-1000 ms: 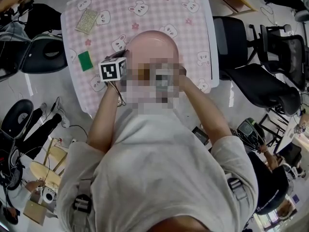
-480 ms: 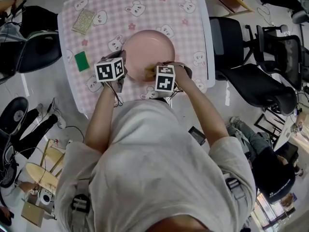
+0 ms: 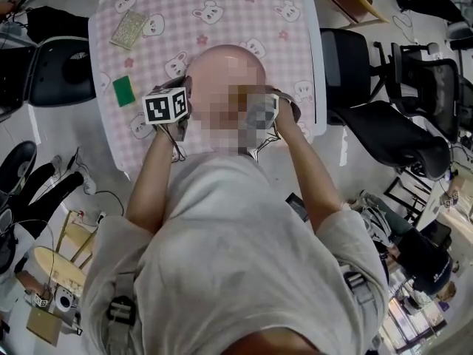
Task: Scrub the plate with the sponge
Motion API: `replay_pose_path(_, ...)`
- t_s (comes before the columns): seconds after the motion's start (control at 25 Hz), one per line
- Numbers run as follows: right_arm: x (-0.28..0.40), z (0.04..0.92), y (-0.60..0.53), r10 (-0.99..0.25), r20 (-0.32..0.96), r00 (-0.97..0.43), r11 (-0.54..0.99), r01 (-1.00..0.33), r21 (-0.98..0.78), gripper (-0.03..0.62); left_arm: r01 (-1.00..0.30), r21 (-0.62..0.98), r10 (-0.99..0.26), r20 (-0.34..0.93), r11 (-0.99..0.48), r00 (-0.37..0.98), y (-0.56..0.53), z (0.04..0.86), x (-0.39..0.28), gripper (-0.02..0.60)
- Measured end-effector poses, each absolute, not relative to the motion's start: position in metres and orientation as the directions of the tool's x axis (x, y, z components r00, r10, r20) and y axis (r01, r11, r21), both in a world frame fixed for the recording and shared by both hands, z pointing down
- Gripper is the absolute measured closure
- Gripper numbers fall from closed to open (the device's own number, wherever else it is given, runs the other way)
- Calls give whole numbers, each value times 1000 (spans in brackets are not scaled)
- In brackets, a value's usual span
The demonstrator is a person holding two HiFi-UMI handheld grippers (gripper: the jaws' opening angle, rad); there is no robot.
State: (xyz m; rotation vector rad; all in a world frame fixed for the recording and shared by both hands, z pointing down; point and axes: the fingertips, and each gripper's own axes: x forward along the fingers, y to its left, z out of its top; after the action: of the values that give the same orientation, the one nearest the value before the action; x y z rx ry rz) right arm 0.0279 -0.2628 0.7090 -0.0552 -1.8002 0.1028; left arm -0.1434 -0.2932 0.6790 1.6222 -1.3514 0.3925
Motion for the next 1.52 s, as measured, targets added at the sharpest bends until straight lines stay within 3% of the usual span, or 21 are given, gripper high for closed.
replay_pose_path(0.36, 32, 707, -324, -88, 963, -256, 981, -192, 39, 528, -886, 461, -588, 730, 47, 349, -293, 674, -138, 546)
replay_pose_path(0.76, -5, 698, -370, -145, 950, -275, 964, -256, 73, 530, -903, 427, -591, 739, 40, 323, -294, 662, -135, 541)
replay_pose_path(1.04, -44, 692, -365, -164, 925, -344, 979, -174, 109, 528, -901, 430, -598, 737, 53, 316, -295, 664, -136, 543)
replay_pose_path(1.52, -74, 694, -287, -18, 906, -422, 996, 71, 53, 528, -898, 429, -583, 755, 94, 300, -287, 675, -137, 549)
